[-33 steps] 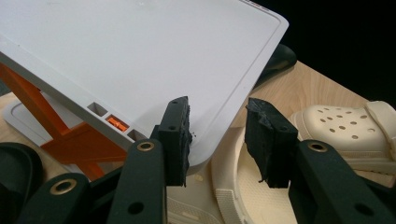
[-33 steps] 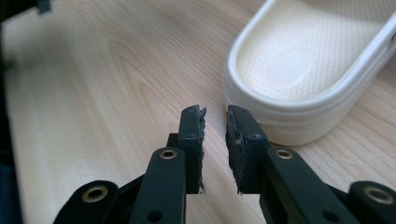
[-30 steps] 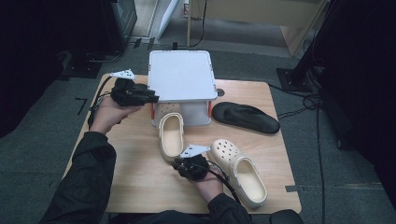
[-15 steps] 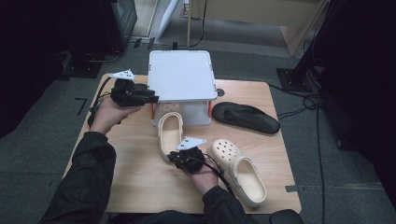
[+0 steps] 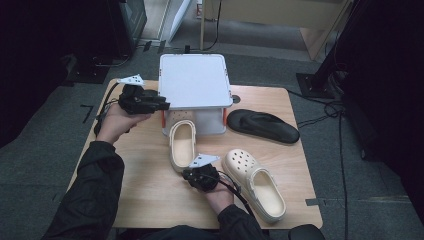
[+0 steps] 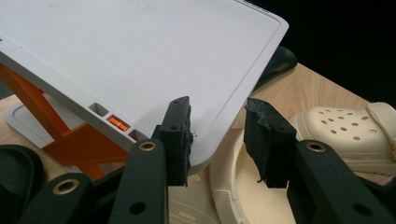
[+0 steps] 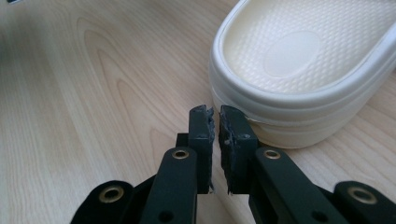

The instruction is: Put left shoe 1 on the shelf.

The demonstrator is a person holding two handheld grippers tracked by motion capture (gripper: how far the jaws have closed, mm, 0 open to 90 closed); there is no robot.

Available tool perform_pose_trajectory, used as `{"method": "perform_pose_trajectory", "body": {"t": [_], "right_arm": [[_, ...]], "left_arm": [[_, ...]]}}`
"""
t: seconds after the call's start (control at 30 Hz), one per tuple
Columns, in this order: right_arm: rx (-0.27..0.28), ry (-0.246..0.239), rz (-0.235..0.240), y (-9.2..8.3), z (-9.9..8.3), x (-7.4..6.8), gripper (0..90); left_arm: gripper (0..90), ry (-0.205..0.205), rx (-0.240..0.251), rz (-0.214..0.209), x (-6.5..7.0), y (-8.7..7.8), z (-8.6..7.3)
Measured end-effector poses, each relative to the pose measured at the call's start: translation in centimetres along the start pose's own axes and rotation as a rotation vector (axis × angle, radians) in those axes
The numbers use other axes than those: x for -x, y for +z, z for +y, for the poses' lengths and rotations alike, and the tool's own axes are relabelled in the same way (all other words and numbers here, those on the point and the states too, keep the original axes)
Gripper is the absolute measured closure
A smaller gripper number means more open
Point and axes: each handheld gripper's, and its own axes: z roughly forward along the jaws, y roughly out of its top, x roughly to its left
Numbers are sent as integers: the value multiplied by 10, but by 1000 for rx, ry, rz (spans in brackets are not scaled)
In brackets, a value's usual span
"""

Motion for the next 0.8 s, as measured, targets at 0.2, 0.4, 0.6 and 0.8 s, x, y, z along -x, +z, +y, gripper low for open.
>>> {"method": "perform_pose_trajectory", "body": {"t": [0.2,0.4,0.6,0.8], "right_arm": [[45,-9,-22,-1,11,2,833],[59,-15,-41,1,24,8,821],[49,-4,-52,9,34,19,815],[40,-15,-64,19,43,29,818]], "left_arm": [[619,1,1,0,0,0,0],[619,0,1,-2,0,0,0],[619,-1,1,-2,0,0,0],[619,-4,2,-2,0,0,0]]}}
